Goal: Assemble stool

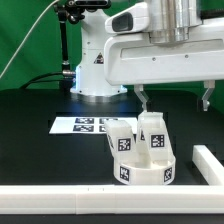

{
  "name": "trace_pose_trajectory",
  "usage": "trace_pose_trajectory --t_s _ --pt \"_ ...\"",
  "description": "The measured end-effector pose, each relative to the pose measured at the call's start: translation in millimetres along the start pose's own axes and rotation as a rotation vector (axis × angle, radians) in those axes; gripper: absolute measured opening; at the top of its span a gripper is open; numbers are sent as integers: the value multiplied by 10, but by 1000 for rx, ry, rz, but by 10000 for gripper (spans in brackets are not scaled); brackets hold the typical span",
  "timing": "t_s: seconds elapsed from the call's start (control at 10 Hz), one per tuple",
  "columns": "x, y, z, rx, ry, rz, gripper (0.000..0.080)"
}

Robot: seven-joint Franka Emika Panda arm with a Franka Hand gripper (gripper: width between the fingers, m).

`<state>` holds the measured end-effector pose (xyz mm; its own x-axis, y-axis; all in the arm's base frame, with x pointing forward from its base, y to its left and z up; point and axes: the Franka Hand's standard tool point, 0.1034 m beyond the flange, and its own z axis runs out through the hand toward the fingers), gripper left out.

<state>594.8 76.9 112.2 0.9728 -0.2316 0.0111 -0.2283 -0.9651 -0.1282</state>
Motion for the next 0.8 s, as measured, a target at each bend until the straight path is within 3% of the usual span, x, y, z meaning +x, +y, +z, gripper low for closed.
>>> trace_pose_trajectory --t_s 0.5,0.8 --pt "43 83 16 -29 38 -281 649" --pt "94 196 -2 -65 34 -606 649"
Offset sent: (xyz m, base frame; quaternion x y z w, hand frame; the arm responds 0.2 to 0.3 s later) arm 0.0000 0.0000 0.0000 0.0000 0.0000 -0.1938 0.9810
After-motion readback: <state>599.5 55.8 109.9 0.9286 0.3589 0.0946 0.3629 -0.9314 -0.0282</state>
